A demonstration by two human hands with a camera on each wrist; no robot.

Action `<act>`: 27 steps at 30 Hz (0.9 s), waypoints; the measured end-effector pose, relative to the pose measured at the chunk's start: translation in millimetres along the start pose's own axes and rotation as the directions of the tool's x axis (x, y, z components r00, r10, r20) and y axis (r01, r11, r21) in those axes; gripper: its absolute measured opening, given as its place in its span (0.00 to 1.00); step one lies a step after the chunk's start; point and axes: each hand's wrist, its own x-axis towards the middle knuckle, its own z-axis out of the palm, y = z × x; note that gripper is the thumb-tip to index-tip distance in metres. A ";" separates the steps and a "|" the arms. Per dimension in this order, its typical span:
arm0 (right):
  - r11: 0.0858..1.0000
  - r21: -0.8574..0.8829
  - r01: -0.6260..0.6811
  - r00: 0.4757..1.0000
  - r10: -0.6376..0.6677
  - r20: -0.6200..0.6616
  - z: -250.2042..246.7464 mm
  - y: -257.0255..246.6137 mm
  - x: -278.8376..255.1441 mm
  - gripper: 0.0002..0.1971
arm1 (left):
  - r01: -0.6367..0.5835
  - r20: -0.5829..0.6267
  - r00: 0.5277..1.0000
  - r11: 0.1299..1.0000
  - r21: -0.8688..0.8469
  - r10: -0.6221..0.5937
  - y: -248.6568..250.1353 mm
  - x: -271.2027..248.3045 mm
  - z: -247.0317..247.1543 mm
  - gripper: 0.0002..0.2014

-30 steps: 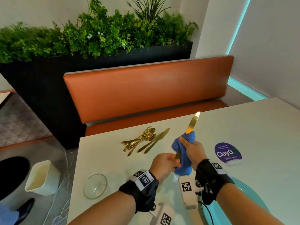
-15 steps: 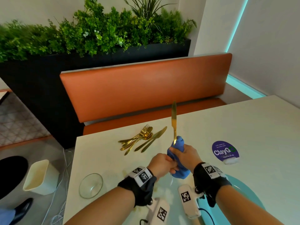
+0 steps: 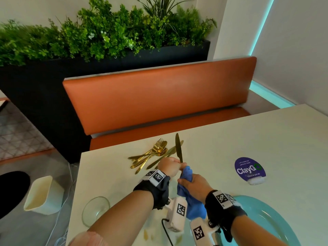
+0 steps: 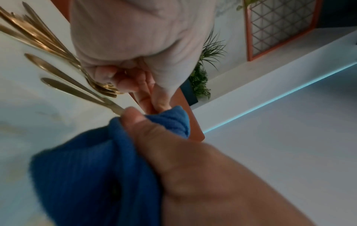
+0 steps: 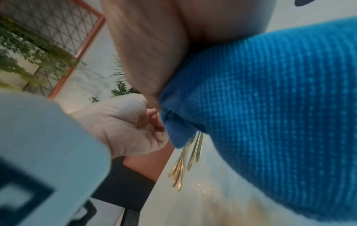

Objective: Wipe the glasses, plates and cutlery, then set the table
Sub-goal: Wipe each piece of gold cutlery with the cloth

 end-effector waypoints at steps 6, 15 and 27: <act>0.979 -0.203 0.027 0.997 -0.012 0.074 -8.6 9.6 0.7 0.13 | -0.015 -0.082 0.996 0.992 0.127 0.026 1.7 45.2 -24.9 0.16; 0.977 -0.194 -0.089 0.989 0.063 -0.137 -57.9 11.5 32.4 0.19 | -0.079 0.040 0.995 0.520 0.850 0.086 -33.9 106.8 -4.1 0.15; 0.987 -0.092 -0.131 0.976 0.112 -0.189 -68.9 15.1 50.1 0.21 | -0.069 -0.080 0.953 0.467 0.882 0.292 -52.3 116.7 7.9 0.17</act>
